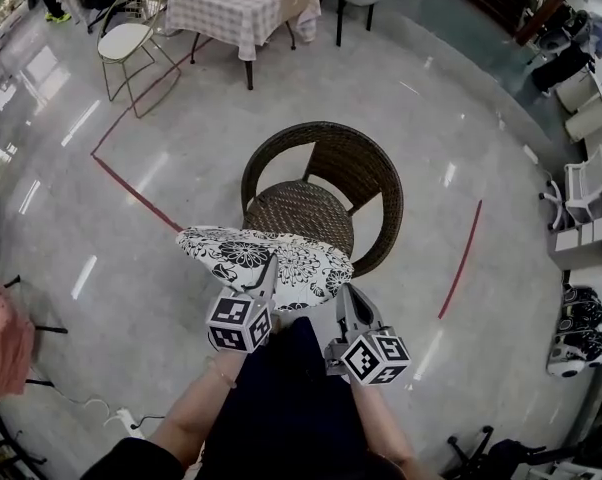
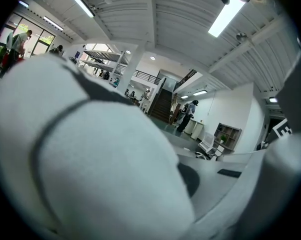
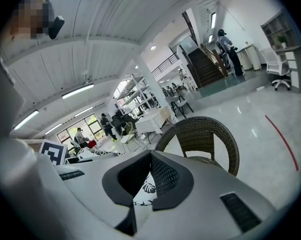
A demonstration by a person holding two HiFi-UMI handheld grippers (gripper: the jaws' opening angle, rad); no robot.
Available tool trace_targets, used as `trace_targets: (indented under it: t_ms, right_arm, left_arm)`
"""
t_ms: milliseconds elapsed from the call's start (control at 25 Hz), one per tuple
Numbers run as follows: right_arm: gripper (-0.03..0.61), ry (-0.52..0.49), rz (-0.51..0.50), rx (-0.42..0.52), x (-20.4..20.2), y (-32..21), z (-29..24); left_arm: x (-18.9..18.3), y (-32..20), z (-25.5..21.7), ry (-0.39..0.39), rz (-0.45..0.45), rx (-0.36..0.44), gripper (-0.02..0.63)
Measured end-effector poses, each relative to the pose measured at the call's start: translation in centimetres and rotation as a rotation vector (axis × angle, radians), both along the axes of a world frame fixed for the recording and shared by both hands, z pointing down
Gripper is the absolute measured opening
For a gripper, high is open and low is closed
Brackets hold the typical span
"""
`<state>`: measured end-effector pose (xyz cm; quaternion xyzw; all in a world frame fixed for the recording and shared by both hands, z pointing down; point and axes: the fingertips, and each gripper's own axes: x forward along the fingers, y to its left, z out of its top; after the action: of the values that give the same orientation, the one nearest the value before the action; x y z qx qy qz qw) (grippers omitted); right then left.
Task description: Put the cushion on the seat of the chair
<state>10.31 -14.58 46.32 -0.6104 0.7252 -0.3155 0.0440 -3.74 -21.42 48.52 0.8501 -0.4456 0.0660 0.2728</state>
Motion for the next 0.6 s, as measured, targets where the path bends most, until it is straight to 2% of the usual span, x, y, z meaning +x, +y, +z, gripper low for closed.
trace_targets:
  t_ms: [240, 600]
  right_arm:
    - [0.021, -0.013, -0.034, -0.022, 0.4, -1.4, 0.5]
    - [0.021, -0.03, -0.034, -0.064, 2.4, -3.2, 2.3]
  left_arm:
    - [0.9, -1.4, 0.9, -0.009, -0.002, -0.024, 0.017]
    - [4.3, -3.9, 3.2, -0.023, 0.027, -0.057, 0.017]
